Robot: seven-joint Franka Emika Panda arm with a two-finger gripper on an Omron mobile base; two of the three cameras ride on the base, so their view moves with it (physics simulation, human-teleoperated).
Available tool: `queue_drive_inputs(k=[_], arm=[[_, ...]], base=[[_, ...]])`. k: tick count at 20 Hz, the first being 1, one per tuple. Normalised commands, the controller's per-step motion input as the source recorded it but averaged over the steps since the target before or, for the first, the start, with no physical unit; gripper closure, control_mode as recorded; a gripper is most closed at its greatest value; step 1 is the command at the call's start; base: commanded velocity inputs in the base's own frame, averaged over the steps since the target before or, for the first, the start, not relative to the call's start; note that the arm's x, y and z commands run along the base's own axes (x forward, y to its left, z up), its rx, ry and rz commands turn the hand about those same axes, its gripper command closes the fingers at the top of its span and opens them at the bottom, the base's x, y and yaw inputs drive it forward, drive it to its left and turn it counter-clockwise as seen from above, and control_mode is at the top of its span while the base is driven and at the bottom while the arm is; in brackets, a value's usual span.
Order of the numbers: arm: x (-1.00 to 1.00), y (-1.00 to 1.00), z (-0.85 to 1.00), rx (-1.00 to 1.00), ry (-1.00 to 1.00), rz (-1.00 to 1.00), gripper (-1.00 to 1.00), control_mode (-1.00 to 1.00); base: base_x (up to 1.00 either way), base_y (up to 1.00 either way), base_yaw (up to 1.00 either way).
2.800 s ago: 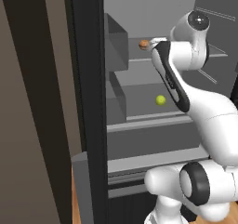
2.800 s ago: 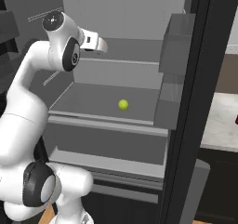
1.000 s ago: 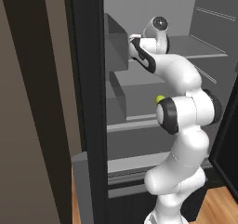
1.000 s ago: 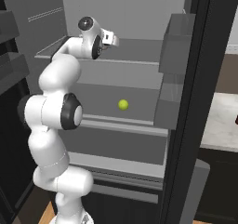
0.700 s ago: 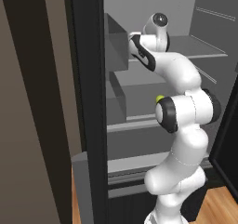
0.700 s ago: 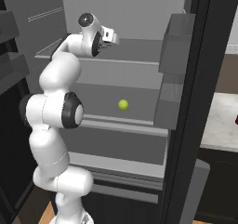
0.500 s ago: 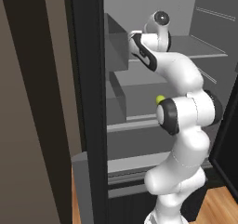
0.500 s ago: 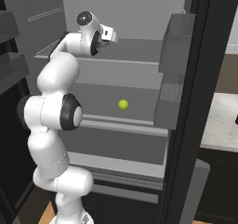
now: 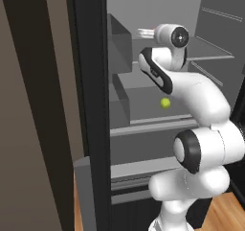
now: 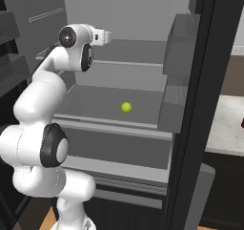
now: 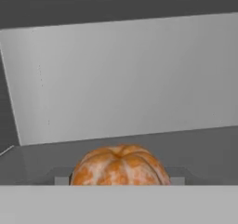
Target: Place the ketchup and condiment bottle from the counter to the top shelf of the fridge. If the existing items in the fridge are on the top shelf, move them to other shelves.
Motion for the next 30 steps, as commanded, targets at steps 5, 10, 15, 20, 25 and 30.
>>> queue_drive_inputs(k=[5,10,15,20,25,30], arm=[[-1.0,0.0,0.81,0.15,-0.04,-0.08,1.0,-1.0],[-1.0,0.01,0.24,0.1,0.02,0.0,1.0,-1.0],[-1.0,0.11,-0.49,0.03,0.14,0.0,1.0,-1.0],[-1.0,0.0,-1.0,0.0,0.26,0.0,1.0,-1.0],[-0.98,-0.1,-1.0,0.02,0.4,0.0,1.0,-1.0],[0.25,-0.16,-0.8,0.06,0.09,0.25,1.0,-1.0]], base=[[0.0,0.0,0.0],[0.0,0.0,0.0],[0.0,0.0,0.0],[0.0,0.0,0.0],[0.0,0.0,0.0],[0.0,0.0,0.0]])
